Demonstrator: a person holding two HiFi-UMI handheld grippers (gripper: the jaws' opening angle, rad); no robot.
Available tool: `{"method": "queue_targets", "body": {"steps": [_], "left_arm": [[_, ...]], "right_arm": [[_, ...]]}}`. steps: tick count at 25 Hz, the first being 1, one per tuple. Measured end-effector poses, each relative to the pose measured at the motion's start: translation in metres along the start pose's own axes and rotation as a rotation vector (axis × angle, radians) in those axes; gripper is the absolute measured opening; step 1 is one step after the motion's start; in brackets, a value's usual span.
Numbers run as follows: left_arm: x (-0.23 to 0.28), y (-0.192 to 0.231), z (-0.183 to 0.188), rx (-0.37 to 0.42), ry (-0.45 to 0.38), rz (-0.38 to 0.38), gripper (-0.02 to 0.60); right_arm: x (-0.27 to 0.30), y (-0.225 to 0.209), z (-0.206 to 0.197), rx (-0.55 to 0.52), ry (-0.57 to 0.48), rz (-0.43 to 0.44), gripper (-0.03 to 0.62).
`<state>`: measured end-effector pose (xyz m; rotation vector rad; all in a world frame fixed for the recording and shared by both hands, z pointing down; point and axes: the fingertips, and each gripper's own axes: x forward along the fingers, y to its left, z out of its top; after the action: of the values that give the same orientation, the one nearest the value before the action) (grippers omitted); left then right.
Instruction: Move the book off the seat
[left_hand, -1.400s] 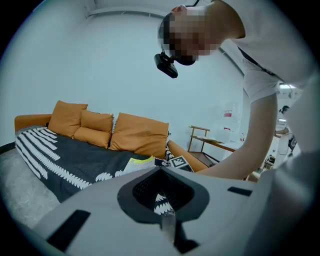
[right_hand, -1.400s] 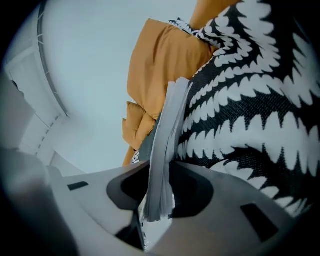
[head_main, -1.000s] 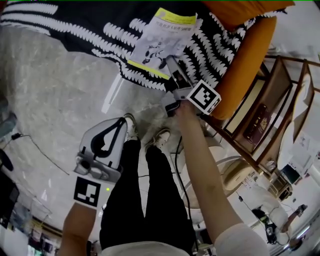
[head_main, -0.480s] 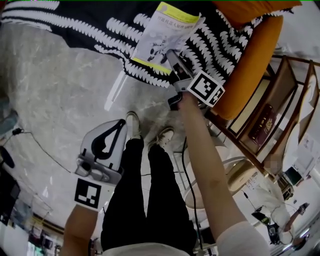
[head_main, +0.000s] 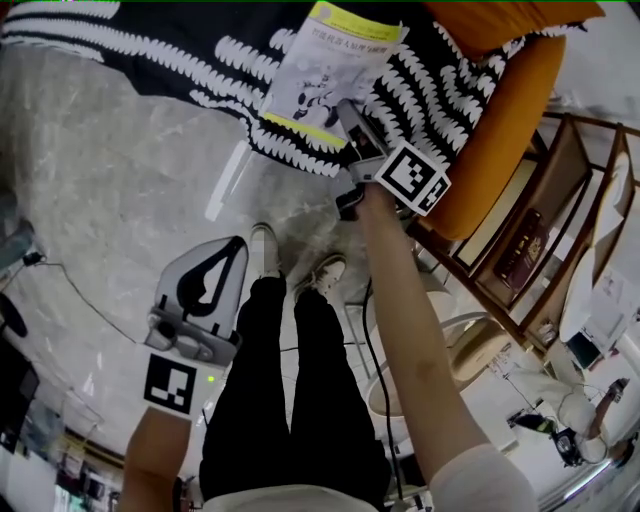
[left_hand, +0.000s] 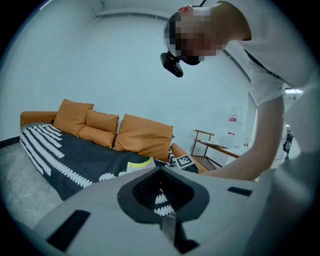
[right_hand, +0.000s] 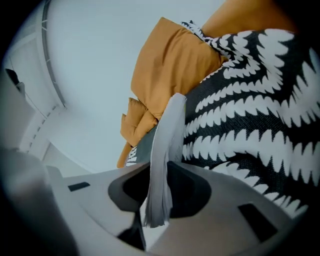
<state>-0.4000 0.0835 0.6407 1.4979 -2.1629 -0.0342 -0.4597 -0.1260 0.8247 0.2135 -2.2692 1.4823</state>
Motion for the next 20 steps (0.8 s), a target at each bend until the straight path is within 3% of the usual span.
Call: {"method": "queue_targets", "body": {"steps": [11,20], "left_arm": [[-0.005,-0.012,0.032,-0.003,-0.038,-0.012,0.017],[-0.018,-0.019,0.059,-0.004,-0.06,-0.03,0.017]], "right_arm": [[-0.024,0.076,0.025,-0.005,-0.042,0.138,0.097],[-0.073,0.122,0.056,-0.013,-0.126,0.157,0.097]]}}
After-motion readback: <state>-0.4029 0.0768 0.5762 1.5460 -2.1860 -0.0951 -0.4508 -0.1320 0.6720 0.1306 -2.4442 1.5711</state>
